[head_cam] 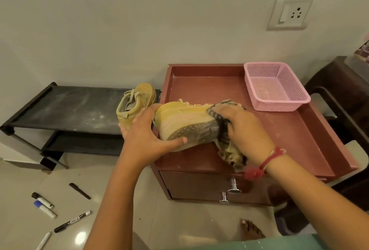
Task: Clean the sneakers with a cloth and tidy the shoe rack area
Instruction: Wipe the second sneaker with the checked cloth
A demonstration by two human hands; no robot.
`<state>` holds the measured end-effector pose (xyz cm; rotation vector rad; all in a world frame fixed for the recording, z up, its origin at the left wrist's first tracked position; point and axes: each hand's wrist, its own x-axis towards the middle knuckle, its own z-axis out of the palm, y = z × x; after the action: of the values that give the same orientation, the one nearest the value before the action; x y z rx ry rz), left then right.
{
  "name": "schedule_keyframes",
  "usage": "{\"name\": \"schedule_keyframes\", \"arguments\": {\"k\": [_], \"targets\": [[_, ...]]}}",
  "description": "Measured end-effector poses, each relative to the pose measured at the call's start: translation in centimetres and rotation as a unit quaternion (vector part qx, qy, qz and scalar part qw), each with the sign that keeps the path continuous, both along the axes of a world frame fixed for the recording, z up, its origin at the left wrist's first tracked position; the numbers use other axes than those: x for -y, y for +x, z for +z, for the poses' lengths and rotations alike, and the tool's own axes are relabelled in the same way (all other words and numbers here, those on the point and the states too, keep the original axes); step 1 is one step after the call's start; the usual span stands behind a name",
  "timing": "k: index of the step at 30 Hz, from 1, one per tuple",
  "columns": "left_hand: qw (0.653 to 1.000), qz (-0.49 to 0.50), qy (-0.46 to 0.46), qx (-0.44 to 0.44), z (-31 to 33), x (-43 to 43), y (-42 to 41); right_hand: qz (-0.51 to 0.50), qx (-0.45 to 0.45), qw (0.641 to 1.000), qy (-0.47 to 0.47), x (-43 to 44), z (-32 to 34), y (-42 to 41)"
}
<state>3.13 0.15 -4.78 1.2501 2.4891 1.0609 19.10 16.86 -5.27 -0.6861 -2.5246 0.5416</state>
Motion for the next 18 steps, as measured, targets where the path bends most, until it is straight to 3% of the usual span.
{"name": "schedule_keyframes", "arguments": {"k": [4, 7, 9, 13, 16, 18], "targets": [[0.999, -0.013, 0.032, 0.003, 0.2, -0.6, 0.2, 0.042, -0.077, 0.994, -0.064, 1.7, 1.4, -0.7], [0.999, -0.034, 0.039, -0.013, 0.6, -0.7, 0.6, 0.143, -0.071, 0.987, -0.02, 4.7, 1.2, -0.4], [0.999, -0.031, 0.024, -0.014, 0.6, -0.6, 0.6, 0.129, -0.039, 0.991, 0.023, 3.7, 0.1, -0.4], [1.0, -0.021, 0.011, -0.012, 0.5, -0.6, 0.6, 0.043, -0.045, 0.998, -0.024, 1.7, -0.2, -0.6], [0.999, -0.023, 0.022, -0.007, 0.9, -0.8, 0.7, 0.134, -0.066, 0.988, -0.03, 4.3, 0.2, -0.4], [0.999, -0.025, 0.016, -0.018, 0.9, -0.8, 0.8, 0.142, -0.05, 0.989, -0.003, 3.9, -0.1, -0.3]]}}
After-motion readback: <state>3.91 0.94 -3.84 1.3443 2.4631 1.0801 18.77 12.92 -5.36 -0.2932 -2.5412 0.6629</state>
